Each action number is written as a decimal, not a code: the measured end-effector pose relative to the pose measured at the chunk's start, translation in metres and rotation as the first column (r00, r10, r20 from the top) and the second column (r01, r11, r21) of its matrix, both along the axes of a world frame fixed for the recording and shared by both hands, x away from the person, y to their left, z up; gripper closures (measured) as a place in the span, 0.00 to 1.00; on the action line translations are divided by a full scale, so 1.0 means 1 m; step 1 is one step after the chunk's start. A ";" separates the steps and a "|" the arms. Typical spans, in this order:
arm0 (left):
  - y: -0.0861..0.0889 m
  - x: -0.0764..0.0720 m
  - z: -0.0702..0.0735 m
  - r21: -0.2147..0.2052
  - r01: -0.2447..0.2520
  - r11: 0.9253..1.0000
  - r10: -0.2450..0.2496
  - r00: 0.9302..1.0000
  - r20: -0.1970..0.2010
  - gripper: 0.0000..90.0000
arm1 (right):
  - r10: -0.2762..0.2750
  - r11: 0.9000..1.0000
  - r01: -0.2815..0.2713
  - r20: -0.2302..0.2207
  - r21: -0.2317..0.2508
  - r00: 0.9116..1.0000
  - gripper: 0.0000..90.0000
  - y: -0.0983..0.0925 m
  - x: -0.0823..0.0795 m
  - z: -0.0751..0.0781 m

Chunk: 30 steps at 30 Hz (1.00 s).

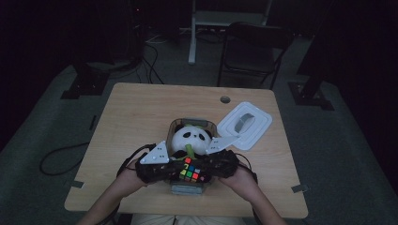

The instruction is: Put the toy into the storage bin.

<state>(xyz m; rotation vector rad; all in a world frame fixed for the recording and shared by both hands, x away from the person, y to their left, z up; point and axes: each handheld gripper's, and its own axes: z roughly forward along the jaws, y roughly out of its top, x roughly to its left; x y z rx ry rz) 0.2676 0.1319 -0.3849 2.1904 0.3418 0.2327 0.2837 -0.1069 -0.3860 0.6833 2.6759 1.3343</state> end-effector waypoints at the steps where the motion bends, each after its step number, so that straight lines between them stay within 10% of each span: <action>1: -0.002 0.000 0.000 0.006 -0.007 1.000 0.007 1.000 0.004 0.93 | 0.000 1.000 0.000 0.006 -0.009 1.000 1.00 0.000 0.000 -0.001; 30: -0.016 0.025 -0.027 0.032 0.056 0.998 -0.052 0.992 -0.117 1.00 | 0.013 0.994 -0.017 -0.037 -0.113 0.999 1.00 0.014 0.016 -0.021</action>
